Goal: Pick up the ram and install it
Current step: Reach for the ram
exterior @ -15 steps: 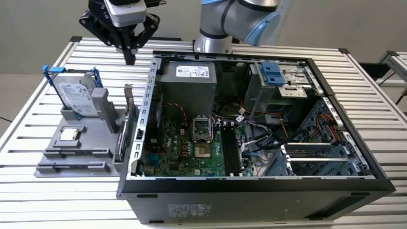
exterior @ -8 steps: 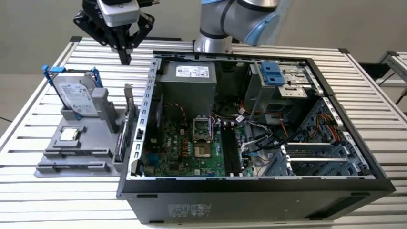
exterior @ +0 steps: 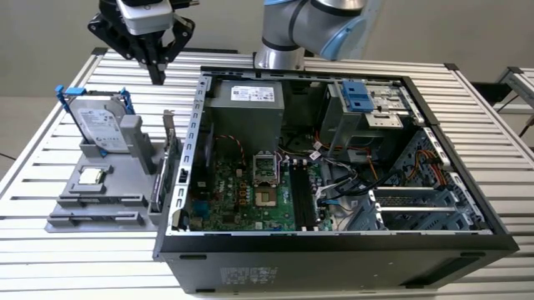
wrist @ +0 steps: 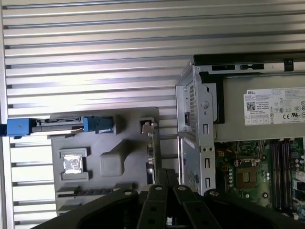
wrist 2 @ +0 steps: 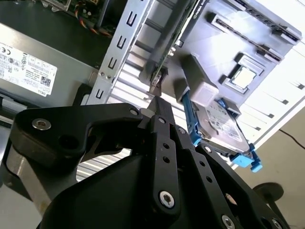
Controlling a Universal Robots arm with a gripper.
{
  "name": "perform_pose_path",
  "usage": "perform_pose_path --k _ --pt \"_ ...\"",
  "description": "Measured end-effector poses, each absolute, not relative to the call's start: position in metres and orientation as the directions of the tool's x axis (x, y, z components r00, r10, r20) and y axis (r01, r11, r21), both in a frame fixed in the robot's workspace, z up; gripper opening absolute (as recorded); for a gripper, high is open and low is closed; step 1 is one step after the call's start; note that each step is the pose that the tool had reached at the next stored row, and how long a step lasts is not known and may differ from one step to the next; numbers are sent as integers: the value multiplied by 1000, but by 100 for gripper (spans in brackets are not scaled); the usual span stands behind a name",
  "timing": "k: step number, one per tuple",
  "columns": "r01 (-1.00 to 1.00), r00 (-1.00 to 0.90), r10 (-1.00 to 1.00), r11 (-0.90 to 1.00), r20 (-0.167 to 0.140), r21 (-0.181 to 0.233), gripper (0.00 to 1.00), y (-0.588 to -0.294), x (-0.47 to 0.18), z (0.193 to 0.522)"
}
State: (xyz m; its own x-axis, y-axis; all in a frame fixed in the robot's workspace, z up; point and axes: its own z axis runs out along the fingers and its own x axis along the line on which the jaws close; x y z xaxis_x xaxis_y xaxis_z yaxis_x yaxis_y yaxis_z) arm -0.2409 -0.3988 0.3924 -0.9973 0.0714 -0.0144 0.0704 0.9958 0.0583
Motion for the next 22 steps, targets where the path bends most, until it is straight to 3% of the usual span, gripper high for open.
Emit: perform_pose_path --k 22 --pt "35 -999 36 998 -9 59 0 -399 -270 392"
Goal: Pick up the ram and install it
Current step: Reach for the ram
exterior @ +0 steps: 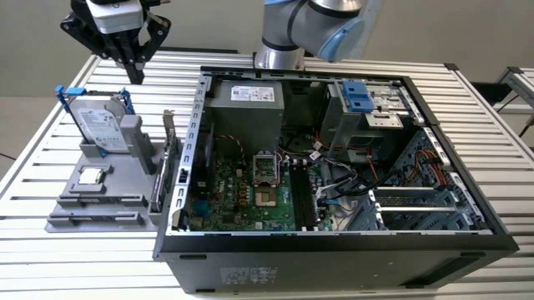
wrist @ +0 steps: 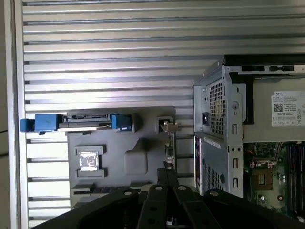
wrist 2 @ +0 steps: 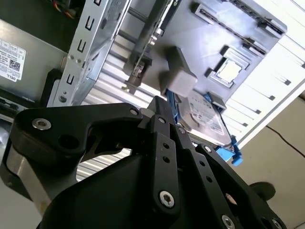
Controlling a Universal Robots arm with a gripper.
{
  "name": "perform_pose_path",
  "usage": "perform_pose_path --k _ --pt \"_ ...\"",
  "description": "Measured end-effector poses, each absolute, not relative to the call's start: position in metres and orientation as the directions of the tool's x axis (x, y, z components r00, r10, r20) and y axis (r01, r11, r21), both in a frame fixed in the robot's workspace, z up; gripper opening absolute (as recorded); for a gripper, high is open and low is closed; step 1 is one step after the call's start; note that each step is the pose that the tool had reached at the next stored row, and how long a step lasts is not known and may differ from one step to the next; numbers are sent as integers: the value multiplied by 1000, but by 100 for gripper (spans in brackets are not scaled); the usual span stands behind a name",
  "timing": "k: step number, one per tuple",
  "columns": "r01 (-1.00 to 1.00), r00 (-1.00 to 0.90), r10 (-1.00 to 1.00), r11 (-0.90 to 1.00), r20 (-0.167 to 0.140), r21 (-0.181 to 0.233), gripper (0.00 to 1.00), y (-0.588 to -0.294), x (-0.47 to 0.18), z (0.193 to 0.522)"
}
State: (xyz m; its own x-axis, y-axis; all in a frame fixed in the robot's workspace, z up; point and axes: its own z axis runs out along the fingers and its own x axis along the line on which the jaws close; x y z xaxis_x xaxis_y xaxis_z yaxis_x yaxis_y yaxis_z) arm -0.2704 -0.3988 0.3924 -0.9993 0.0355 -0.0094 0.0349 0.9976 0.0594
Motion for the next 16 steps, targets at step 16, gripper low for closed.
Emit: perform_pose_path --k 16 --pt "-25 -1000 -24 998 -9 60 0 -399 -292 392"
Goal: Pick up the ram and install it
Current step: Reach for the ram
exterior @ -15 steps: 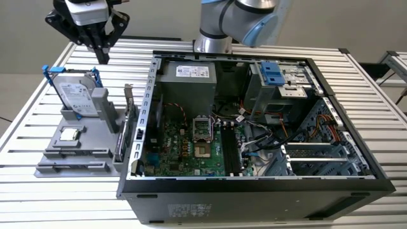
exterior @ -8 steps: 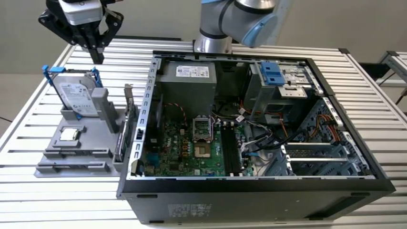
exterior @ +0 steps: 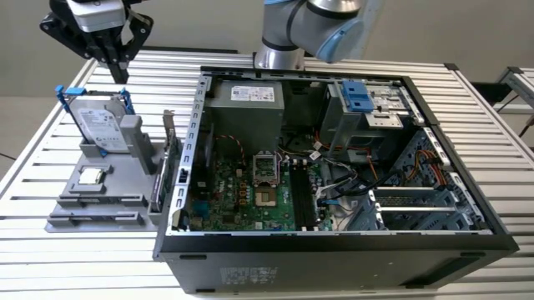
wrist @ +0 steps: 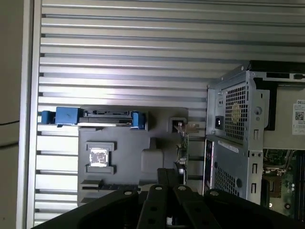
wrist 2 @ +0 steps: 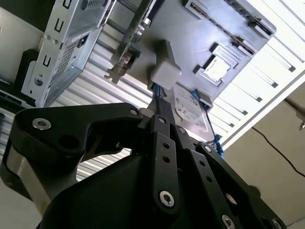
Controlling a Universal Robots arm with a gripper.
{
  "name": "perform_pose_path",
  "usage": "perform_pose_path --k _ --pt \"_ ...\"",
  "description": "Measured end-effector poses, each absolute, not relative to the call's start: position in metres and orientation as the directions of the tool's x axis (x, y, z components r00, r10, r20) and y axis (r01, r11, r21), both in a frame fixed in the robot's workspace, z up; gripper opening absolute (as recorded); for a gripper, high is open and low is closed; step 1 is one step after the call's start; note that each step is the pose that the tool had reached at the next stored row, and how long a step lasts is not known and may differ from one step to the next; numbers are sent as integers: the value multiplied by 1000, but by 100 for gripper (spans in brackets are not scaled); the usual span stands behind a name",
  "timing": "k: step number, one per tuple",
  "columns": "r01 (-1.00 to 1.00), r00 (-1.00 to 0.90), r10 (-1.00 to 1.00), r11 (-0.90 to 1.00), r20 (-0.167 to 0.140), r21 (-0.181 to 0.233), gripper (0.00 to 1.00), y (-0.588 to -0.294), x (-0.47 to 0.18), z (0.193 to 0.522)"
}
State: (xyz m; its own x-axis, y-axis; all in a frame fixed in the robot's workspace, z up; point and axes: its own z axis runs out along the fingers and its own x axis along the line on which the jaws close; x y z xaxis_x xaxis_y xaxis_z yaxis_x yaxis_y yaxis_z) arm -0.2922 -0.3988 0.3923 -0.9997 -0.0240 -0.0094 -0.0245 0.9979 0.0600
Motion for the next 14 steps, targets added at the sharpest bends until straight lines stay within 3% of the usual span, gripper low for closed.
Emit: perform_pose_path --k 14 --pt "-33 -999 -32 998 -9 60 0 -399 -314 392"
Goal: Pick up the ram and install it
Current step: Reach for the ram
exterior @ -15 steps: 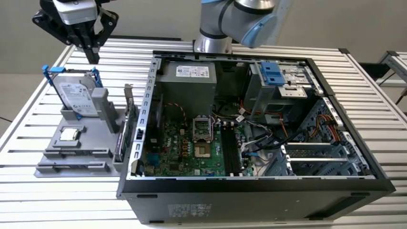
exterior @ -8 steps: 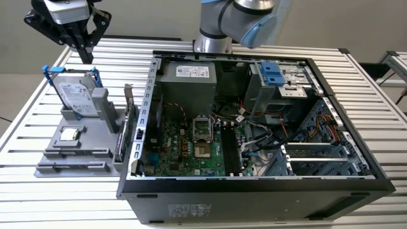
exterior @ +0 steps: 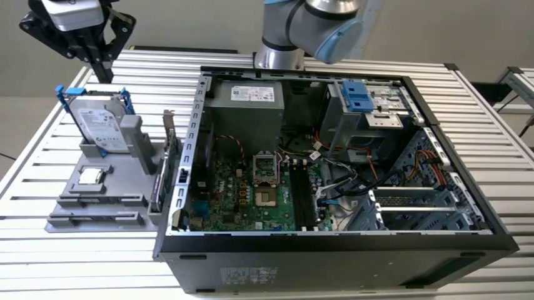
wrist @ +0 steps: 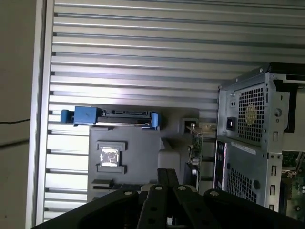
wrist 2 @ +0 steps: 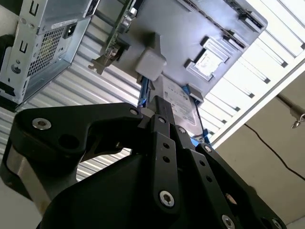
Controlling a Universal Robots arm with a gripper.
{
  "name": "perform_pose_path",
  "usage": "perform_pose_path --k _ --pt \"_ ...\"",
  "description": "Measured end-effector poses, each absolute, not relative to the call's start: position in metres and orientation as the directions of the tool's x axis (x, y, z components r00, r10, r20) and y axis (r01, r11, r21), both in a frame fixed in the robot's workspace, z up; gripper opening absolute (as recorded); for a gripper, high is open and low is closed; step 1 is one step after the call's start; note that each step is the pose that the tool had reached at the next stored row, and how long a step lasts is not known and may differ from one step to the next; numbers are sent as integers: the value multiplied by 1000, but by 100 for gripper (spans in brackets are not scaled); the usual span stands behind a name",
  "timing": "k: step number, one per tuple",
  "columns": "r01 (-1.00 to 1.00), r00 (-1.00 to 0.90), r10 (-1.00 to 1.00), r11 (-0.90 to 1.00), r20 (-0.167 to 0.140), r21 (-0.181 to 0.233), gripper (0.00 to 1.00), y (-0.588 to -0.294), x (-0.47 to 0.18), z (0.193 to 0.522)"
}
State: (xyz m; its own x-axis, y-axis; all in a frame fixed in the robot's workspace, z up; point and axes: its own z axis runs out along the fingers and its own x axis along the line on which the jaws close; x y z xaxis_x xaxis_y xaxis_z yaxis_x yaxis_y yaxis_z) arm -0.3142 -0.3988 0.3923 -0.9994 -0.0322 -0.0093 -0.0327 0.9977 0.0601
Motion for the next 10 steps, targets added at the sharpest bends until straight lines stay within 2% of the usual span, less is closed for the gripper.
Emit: perform_pose_path --k 10 --pt "-15 -1000 -14 998 -9 60 0 -399 -331 392"
